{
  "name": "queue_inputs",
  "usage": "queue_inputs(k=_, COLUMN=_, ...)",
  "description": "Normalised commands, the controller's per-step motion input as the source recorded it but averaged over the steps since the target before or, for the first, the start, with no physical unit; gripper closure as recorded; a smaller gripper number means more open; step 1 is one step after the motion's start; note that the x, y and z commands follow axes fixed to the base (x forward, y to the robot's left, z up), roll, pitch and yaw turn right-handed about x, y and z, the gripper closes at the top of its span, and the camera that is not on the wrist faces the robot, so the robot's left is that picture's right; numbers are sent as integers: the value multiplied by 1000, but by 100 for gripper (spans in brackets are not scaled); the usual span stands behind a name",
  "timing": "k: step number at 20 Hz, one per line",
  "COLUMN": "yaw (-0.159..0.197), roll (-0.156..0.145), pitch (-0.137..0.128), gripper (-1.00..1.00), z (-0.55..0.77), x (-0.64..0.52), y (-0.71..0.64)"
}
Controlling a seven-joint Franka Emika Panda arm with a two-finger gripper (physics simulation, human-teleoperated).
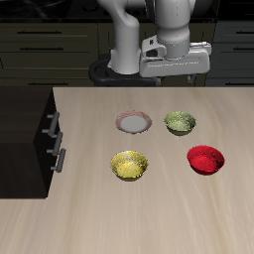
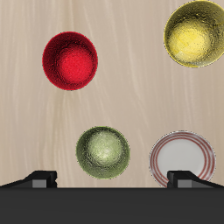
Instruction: Place the green bowl on the plate
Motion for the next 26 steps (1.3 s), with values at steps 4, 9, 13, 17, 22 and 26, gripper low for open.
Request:
queue_inputs(k=4, yaw=3, roll=-10, pitch=4, gripper=-100, z=-19, x=-39, y=-64)
queue_inputs(k=9, yaw=-6, roll=-43, pitch=-15, gripper=-100, z=4, x=-80, y=-136)
queue_inputs(k=13, yaw=-13, roll=-34, pitch=19, gripper=-100, z=-174, x=-64, y=-131)
queue_inputs(k=17, yaw=17, roll=-33, pitch=9, gripper=-100, z=-106, x=-61, y=-92)
queue_inputs(k=22, yaw=-12, roll=-13, pitch=15, gripper=-100, z=-156, x=-55, y=-74)
queue_inputs(k=26, yaw=4, roll=-6, pitch=15, gripper=-100, z=-199, x=13, y=-9)
